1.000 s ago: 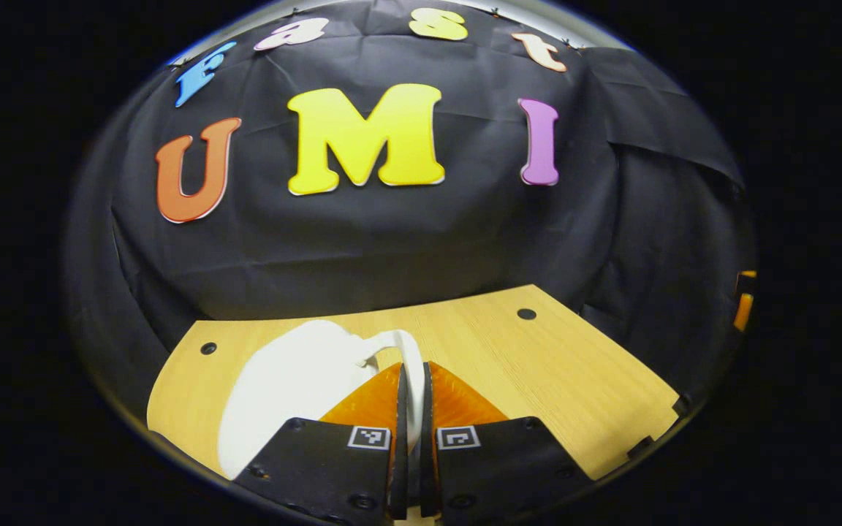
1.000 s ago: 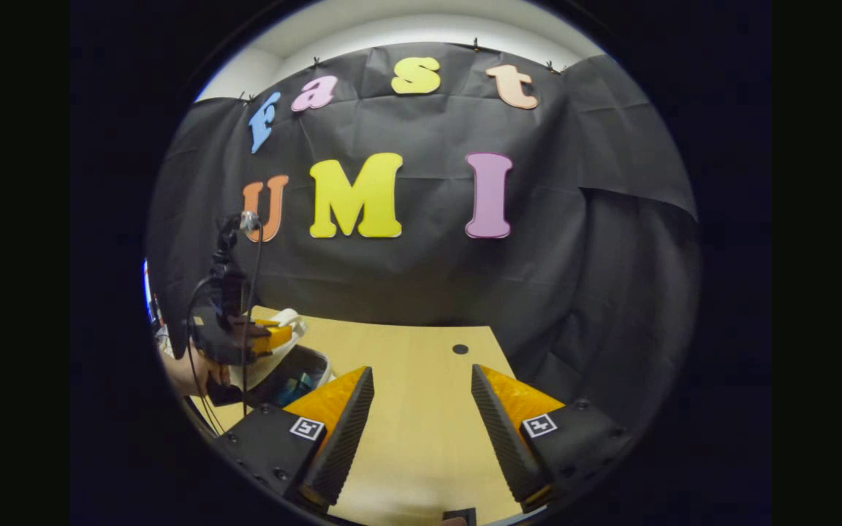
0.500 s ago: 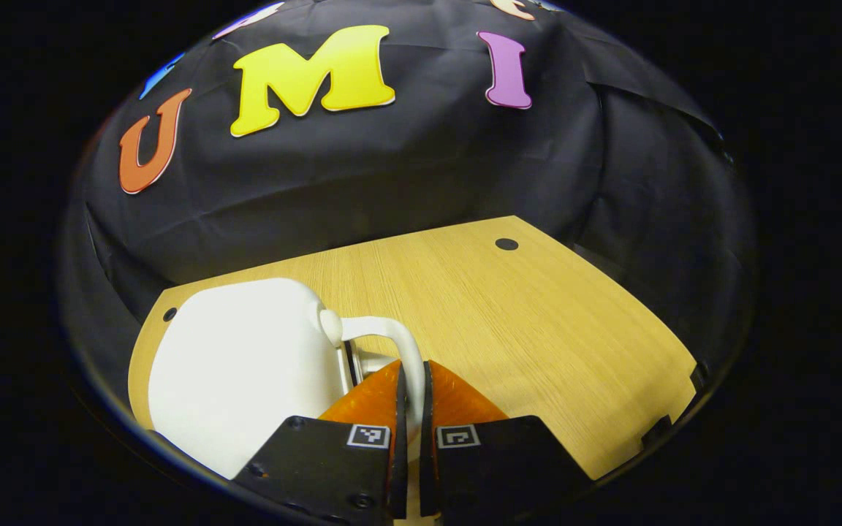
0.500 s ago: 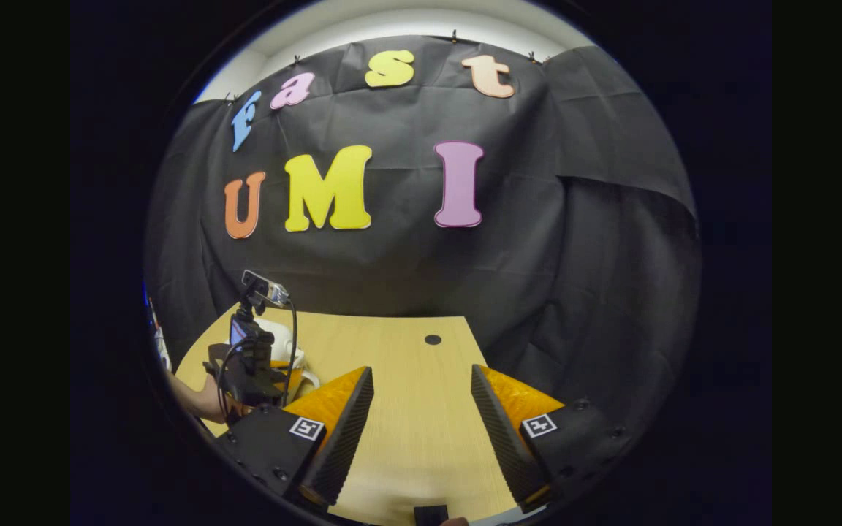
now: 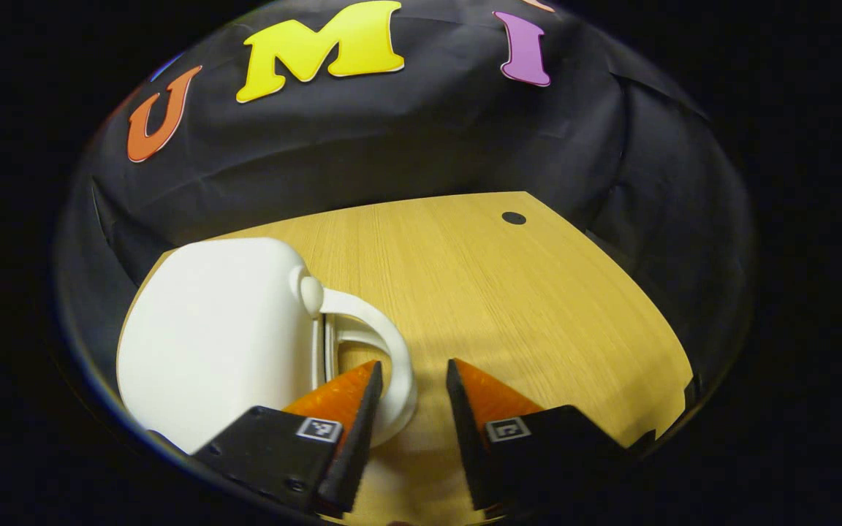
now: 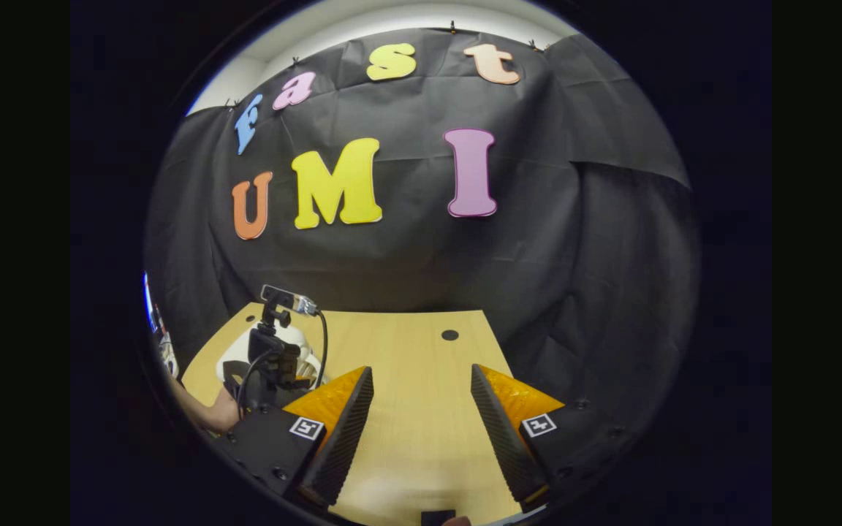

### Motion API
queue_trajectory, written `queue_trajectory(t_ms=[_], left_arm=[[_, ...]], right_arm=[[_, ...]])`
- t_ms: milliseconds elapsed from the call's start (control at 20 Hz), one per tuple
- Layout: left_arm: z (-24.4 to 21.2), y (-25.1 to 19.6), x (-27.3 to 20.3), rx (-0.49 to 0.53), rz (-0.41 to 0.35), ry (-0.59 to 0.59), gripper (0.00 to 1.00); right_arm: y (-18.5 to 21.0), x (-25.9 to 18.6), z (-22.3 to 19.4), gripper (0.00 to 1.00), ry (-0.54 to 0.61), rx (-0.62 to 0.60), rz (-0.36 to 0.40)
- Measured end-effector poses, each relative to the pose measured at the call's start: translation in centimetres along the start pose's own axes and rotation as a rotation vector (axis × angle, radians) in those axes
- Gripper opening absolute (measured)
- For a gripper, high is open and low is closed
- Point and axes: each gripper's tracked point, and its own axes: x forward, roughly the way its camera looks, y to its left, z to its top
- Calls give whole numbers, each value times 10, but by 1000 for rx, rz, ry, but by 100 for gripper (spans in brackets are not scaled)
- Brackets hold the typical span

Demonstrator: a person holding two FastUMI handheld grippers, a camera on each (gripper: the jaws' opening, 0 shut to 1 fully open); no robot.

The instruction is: First open the suitcase, pack the skin care products into it, and then close the suitcase.

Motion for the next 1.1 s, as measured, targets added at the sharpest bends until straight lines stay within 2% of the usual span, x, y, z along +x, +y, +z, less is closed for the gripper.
queue_trajectory(t_ms=[50,100,200,350,500,650,800,900,1000,1100], left_arm=[[6,-2,-5,-4,-4,-16,92],[14,-4,-13,-4,-11,-44,90],[34,2,-30,10,2,-117,93],[64,22,-70,-5,42,-217,96],[112,58,-125,-54,95,-366,96],[158,95,-184,-72,178,-517,96],[195,126,-222,-97,238,-629,96],[213,138,-242,-97,245,-678,96],[220,141,-253,-81,250,-707,96],[225,141,-253,-90,231,-725,96]], right_arm=[[4,4,4,78,-8,-4,13],[10,10,9,80,-17,-13,29],[22,24,11,77,-11,-42,57],[40,40,27,80,-30,-64,74],[74,48,73,80,-148,-92,86],[114,47,113,80,-244,-59,127],[139,44,141,79,-318,-52,136],[153,39,154,77,-351,-48,134],[164,32,163,81,-388,-46,123],[177,25,162,79,-404,-47,127]])
